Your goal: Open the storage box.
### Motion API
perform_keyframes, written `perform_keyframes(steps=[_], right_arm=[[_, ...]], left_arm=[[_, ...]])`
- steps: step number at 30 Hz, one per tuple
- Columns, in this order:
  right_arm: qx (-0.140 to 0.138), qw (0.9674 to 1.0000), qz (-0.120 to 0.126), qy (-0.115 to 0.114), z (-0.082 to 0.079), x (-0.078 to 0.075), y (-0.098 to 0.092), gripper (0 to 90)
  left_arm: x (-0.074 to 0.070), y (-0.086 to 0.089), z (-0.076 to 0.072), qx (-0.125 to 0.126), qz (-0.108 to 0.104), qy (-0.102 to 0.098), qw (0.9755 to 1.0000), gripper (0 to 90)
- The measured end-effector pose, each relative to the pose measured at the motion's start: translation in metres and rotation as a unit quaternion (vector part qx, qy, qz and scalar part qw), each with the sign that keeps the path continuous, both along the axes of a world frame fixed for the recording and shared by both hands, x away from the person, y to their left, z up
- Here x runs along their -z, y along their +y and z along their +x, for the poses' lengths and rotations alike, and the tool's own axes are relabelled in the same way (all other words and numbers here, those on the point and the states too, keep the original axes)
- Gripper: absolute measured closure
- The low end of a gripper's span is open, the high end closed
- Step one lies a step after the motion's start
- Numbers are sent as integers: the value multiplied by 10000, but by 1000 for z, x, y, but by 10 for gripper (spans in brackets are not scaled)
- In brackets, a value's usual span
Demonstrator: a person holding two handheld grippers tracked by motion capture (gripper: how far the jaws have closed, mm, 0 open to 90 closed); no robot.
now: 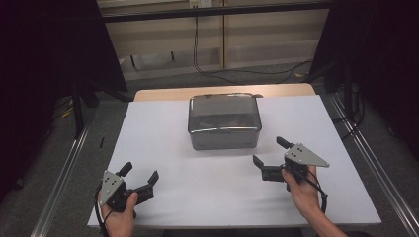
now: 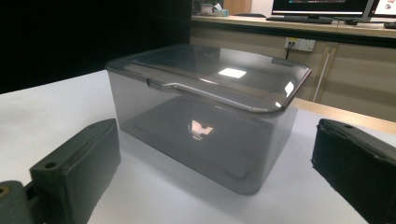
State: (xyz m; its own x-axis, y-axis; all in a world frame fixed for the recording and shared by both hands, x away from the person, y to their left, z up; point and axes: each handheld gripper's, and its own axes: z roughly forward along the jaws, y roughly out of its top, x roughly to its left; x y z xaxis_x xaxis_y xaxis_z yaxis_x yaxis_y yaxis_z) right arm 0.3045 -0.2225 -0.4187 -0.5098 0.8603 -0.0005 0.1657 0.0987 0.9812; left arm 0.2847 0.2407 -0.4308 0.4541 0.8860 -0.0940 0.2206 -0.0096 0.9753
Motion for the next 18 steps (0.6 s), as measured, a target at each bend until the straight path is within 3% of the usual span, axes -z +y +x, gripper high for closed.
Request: perform_keyframes(steps=[10,18], right_arm=[[-49,9999,-86,-111,16,-7,9,5],[-274,9993,-239,-98,29,-14,26,4]], left_arm=[[0,-1,3,25,67,16,10000,32],[0,-1,3,12,66,22,10000,33]])
